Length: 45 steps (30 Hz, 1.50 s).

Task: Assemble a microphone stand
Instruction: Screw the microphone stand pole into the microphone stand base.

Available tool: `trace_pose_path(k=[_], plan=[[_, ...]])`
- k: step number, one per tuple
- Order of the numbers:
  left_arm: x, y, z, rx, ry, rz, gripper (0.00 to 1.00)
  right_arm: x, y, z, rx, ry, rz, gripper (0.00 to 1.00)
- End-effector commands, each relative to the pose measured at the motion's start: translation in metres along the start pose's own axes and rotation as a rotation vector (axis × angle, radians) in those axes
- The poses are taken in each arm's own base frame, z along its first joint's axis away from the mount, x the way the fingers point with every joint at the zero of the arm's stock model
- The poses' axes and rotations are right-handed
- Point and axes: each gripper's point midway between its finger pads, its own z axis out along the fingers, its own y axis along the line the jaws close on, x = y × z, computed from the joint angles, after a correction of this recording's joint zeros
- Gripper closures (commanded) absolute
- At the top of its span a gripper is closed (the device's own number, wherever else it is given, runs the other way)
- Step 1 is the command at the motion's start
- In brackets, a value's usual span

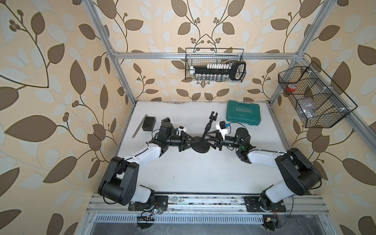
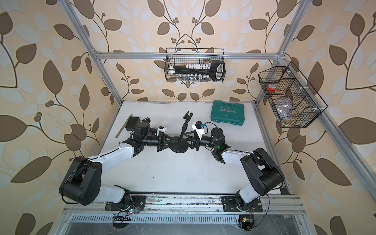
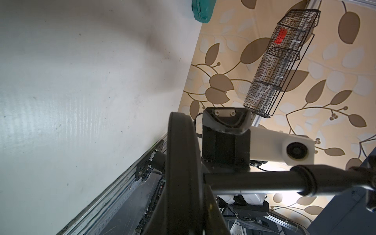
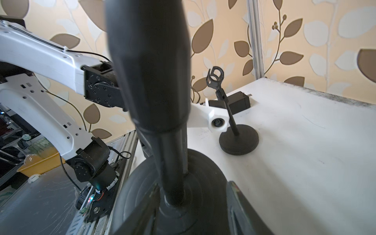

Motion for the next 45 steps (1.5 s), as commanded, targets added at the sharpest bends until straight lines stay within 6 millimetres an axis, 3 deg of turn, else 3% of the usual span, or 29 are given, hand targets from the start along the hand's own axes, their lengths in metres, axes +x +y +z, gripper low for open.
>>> trace_pose_path(k=[1, 10, 14, 18, 22, 27, 32, 34, 37, 40, 42, 45], plan=[[0.008, -0.033, -0.002, 0.068, 0.048, 0.115, 1.0, -0.02, 0.008, 0.009, -0.057, -0.058, -0.028, 0.51], [0.009, -0.033, -0.002, 0.069, 0.054, 0.119, 1.0, -0.016, 0.011, 0.021, -0.064, -0.075, -0.019, 0.66], [0.007, -0.034, -0.001, 0.072, 0.054, 0.122, 1.0, -0.014, 0.011, 0.023, -0.046, -0.084, -0.021, 0.86], [0.007, -0.037, -0.002, 0.078, 0.049, 0.127, 1.0, -0.012, 0.009, 0.023, -0.018, -0.091, -0.025, 1.0], [0.005, -0.042, -0.002, 0.093, 0.032, 0.136, 1.0, -0.009, 0.001, 0.021, 0.107, -0.114, -0.017, 1.0], [0.003, -0.052, -0.003, 0.112, 0.027, 0.149, 1.0, 0.009, -0.032, 0.004, 0.516, -0.115, 0.074, 1.0], [0.003, -0.054, -0.003, 0.111, 0.018, 0.157, 1.0, 0.024, -0.03, -0.012, 0.843, -0.052, 0.103, 1.0], [0.002, -0.053, -0.003, 0.109, 0.016, 0.154, 1.0, 0.022, -0.024, -0.011, 0.877, -0.04, 0.085, 1.0], [-0.001, -0.049, -0.002, 0.104, 0.011, 0.147, 1.0, 0.015, -0.011, 0.006, 0.749, 0.005, 0.033, 1.0], [-0.004, -0.046, -0.001, 0.099, 0.012, 0.136, 1.0, 0.01, 0.003, 0.018, 0.502, 0.065, 0.013, 0.47], [-0.005, -0.045, -0.001, 0.097, 0.016, 0.133, 1.0, 0.006, 0.01, 0.013, 0.375, 0.062, -0.009, 0.36], [-0.005, -0.044, 0.0, 0.095, 0.024, 0.129, 1.0, 0.0, 0.019, 0.005, 0.192, 0.061, -0.052, 0.33]])
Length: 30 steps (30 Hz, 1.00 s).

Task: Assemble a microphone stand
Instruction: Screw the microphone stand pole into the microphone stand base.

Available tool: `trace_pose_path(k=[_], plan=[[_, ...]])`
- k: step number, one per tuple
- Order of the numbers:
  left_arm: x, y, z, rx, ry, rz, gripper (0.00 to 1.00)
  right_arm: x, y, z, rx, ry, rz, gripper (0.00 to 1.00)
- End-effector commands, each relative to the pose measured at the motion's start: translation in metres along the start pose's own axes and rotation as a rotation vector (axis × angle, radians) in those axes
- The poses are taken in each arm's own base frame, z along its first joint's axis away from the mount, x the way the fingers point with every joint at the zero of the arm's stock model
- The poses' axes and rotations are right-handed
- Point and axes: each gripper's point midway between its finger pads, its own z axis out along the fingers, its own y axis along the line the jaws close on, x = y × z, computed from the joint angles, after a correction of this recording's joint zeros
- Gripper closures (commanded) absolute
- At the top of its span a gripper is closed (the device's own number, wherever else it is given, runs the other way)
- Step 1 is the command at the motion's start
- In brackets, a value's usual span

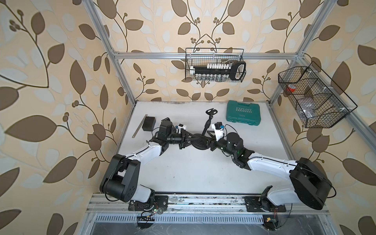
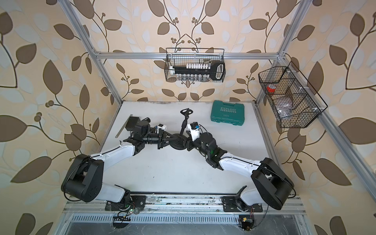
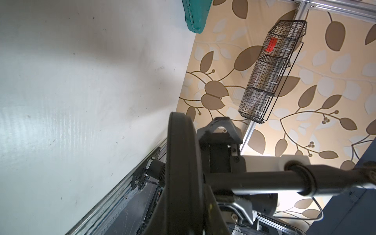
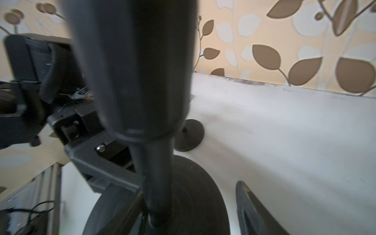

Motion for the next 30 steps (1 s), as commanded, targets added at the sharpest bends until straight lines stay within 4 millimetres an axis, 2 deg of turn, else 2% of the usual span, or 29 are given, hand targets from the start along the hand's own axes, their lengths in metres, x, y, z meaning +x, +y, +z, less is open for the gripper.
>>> trace_pose_path(k=[1, 7, 13, 17, 20, 22, 24, 27, 30], plan=[[0.009, -0.035, -0.001, 0.074, 0.059, 0.114, 1.0, 0.0, 0.031, -0.017, -0.313, 0.024, -0.092, 0.33], [0.015, -0.035, -0.003, 0.071, 0.085, 0.12, 1.0, -0.014, 0.024, -0.016, -0.442, -0.02, -0.086, 0.42], [0.021, -0.034, -0.003, 0.061, 0.111, 0.12, 1.0, -0.022, 0.03, -0.005, -0.512, -0.036, -0.093, 0.51], [0.021, -0.035, -0.003, 0.059, 0.118, 0.122, 1.0, -0.024, 0.031, -0.001, -0.524, -0.054, -0.085, 0.65], [0.02, -0.035, -0.003, 0.057, 0.119, 0.122, 1.0, -0.023, 0.031, 0.002, -0.527, -0.056, -0.076, 0.69], [0.019, -0.036, -0.002, 0.056, 0.116, 0.122, 1.0, -0.022, 0.033, 0.003, -0.524, -0.057, -0.074, 0.79], [0.018, -0.036, -0.003, 0.057, 0.106, 0.126, 1.0, -0.021, 0.028, 0.006, -0.476, -0.064, -0.06, 1.0], [0.014, -0.039, -0.003, 0.058, 0.073, 0.134, 1.0, -0.014, 0.021, 0.011, -0.33, -0.085, -0.04, 1.0], [0.011, -0.042, -0.004, 0.063, 0.045, 0.136, 1.0, -0.001, -0.002, 0.014, 0.003, -0.087, 0.005, 1.0]])
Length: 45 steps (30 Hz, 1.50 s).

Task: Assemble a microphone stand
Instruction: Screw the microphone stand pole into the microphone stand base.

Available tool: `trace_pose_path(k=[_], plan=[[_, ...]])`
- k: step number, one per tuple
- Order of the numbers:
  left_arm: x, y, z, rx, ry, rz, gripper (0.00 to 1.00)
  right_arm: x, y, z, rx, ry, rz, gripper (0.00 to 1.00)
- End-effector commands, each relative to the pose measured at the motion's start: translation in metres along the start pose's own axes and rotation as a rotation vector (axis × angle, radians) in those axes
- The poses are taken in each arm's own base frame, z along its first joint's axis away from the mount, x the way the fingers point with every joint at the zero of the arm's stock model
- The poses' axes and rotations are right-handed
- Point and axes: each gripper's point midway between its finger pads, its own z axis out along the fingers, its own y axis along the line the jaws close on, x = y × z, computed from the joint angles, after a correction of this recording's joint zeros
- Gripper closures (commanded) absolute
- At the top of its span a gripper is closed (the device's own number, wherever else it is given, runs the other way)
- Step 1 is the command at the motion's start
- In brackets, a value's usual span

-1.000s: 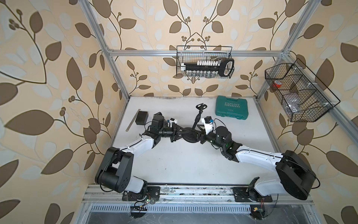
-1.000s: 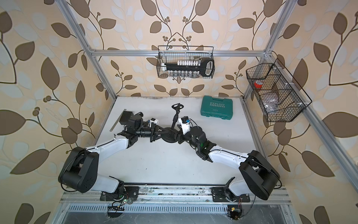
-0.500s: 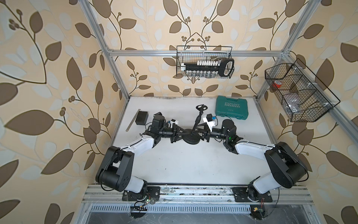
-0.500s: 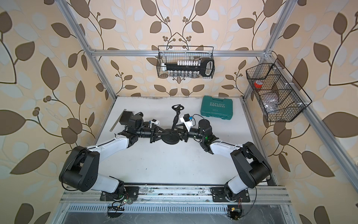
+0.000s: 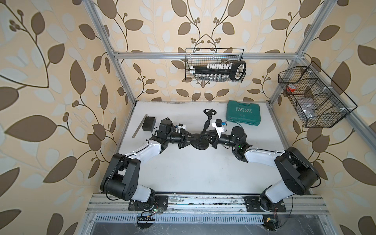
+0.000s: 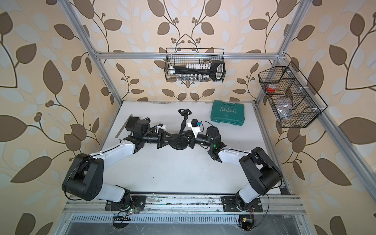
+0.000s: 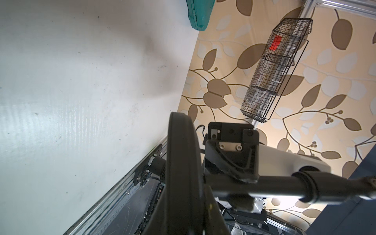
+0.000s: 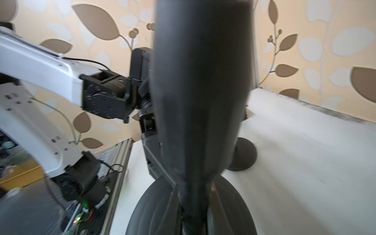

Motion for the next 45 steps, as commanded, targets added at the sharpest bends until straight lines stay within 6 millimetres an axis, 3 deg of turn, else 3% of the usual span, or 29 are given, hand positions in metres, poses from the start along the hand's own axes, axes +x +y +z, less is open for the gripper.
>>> trace_pose_path(k=[1, 5, 7, 10, 11, 13, 14, 17, 21, 24, 28, 34, 36, 40, 45], plan=[[0.015, -0.045, -0.003, 0.088, 0.035, 0.144, 1.0, 0.017, -0.029, -0.009, 0.435, -0.01, 0.024, 1.0], [0.014, -0.046, -0.003, 0.098, 0.023, 0.145, 1.0, 0.035, -0.035, -0.032, 0.773, -0.003, 0.056, 1.0], [0.013, -0.045, -0.003, 0.096, 0.022, 0.142, 1.0, 0.034, -0.031, -0.032, 0.805, -0.009, 0.046, 1.0], [0.013, -0.041, -0.003, 0.093, 0.022, 0.135, 1.0, 0.029, -0.021, -0.02, 0.718, 0.006, 0.028, 1.0], [0.013, -0.04, -0.003, 0.092, 0.022, 0.133, 1.0, 0.026, -0.015, -0.014, 0.649, 0.025, 0.02, 0.88], [0.013, -0.039, -0.002, 0.089, 0.024, 0.128, 1.0, 0.021, -0.002, -0.006, 0.492, 0.047, -0.002, 0.55], [0.013, -0.039, -0.002, 0.087, 0.024, 0.126, 1.0, 0.019, 0.002, -0.006, 0.423, 0.057, -0.006, 0.44], [0.013, -0.037, -0.002, 0.077, 0.032, 0.119, 1.0, 0.012, 0.013, -0.012, 0.21, 0.073, -0.05, 0.32], [0.017, -0.036, -0.002, 0.071, 0.057, 0.121, 0.99, -0.001, 0.014, -0.027, 0.001, 0.067, -0.082, 0.3], [0.023, -0.034, -0.003, 0.066, 0.088, 0.13, 0.99, -0.009, 0.008, -0.031, -0.09, 0.067, -0.079, 0.34], [0.031, -0.03, -0.003, 0.056, 0.127, 0.129, 0.99, -0.015, 0.01, -0.022, -0.184, 0.087, -0.077, 0.36], [0.033, -0.028, -0.003, 0.053, 0.137, 0.124, 1.0, -0.014, 0.014, -0.009, -0.254, 0.067, -0.055, 0.54], [0.033, -0.028, -0.003, 0.052, 0.14, 0.121, 1.0, -0.011, 0.015, -0.007, -0.25, 0.058, -0.059, 0.64], [0.029, -0.029, -0.002, 0.051, 0.128, 0.12, 1.0, -0.006, 0.009, -0.004, -0.162, 0.028, -0.061, 0.98], [0.023, -0.038, -0.003, 0.071, 0.078, 0.135, 1.0, 0.006, -0.011, -0.004, 0.245, -0.019, -0.013, 1.0]])
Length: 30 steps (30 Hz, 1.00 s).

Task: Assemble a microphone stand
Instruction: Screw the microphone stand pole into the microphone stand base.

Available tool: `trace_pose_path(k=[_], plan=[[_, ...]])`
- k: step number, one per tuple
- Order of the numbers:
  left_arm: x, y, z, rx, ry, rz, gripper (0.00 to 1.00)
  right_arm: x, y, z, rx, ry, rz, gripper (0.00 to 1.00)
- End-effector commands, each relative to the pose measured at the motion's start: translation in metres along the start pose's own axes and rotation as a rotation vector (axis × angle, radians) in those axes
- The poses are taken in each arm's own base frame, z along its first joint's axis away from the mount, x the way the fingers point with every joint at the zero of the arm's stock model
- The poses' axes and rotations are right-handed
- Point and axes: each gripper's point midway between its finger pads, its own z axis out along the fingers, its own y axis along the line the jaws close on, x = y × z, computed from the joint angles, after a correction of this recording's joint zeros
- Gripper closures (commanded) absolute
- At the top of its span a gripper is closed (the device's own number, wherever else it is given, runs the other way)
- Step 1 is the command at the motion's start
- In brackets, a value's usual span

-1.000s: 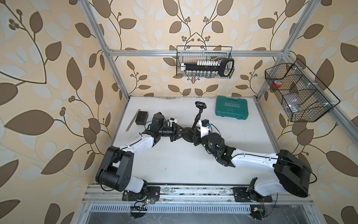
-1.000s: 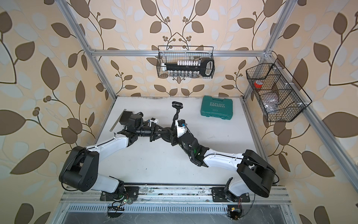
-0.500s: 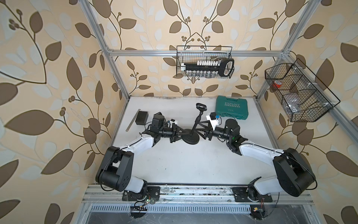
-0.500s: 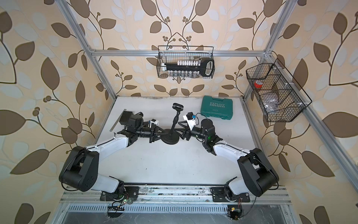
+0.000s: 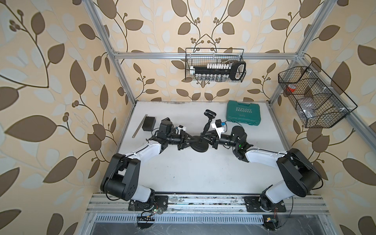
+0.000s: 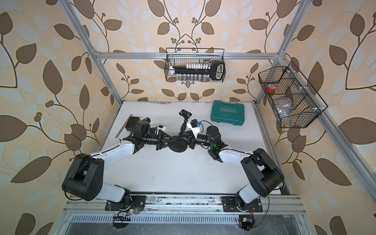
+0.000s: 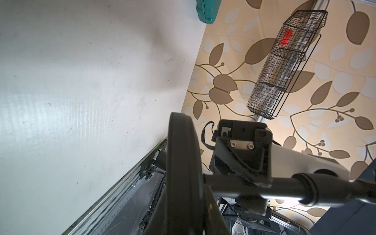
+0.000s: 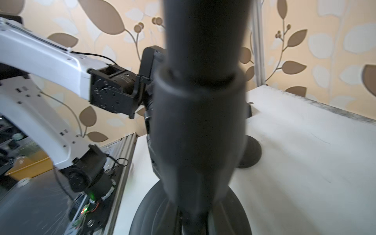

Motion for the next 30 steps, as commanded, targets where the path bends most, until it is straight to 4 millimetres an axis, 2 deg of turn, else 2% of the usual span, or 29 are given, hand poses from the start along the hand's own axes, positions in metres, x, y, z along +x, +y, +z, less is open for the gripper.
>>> trace_pose_path(k=[1, 2, 5, 7, 9, 11, 13, 14, 15, 18, 21, 24, 26, 28, 30], plan=[[0.016, -0.049, -0.004, 0.098, 0.032, 0.144, 1.0, 0.013, -0.023, -0.004, 0.437, -0.027, 0.018, 1.0], [0.015, -0.05, -0.005, 0.1, 0.022, 0.146, 1.0, 0.021, -0.032, -0.013, 0.607, -0.011, 0.046, 1.0], [0.015, -0.052, -0.006, 0.103, 0.014, 0.148, 1.0, 0.029, -0.036, -0.033, 0.869, -0.042, 0.081, 1.0], [0.015, -0.052, -0.006, 0.103, 0.014, 0.145, 1.0, 0.033, -0.036, -0.032, 0.878, -0.051, 0.113, 1.0], [0.016, -0.05, -0.006, 0.101, 0.015, 0.142, 1.0, 0.031, -0.03, -0.022, 0.82, -0.029, 0.085, 0.99], [0.015, -0.047, -0.005, 0.097, 0.015, 0.134, 1.0, 0.026, -0.017, -0.006, 0.689, 0.03, 0.031, 0.67], [0.015, -0.047, -0.005, 0.095, 0.016, 0.132, 1.0, 0.023, -0.005, 0.003, 0.538, 0.073, -0.007, 0.41], [0.014, -0.046, -0.004, 0.093, 0.019, 0.129, 1.0, 0.021, 0.0, 0.004, 0.441, 0.088, -0.015, 0.31], [0.014, -0.047, -0.004, 0.092, 0.021, 0.13, 1.0, 0.019, 0.003, 0.002, 0.368, 0.091, -0.021, 0.28], [0.015, -0.047, -0.003, 0.088, 0.037, 0.132, 1.0, 0.016, 0.015, -0.01, 0.14, 0.07, -0.061, 0.26], [0.018, -0.049, -0.003, 0.09, 0.053, 0.14, 1.0, 0.008, 0.002, -0.025, 0.049, 0.073, -0.048, 0.28], [0.022, -0.049, -0.005, 0.091, 0.065, 0.153, 1.0, -0.003, -0.005, -0.03, 0.0, 0.051, -0.059, 0.35], [0.023, -0.047, -0.004, 0.084, 0.079, 0.15, 1.0, -0.008, -0.006, -0.028, -0.028, 0.045, -0.064, 0.42], [0.023, -0.044, -0.003, 0.08, 0.086, 0.142, 1.0, -0.013, -0.003, -0.023, -0.064, 0.036, -0.063, 0.43], [0.022, -0.042, -0.001, 0.076, 0.089, 0.134, 1.0, -0.017, -0.001, -0.019, -0.089, 0.014, -0.052, 0.55]])
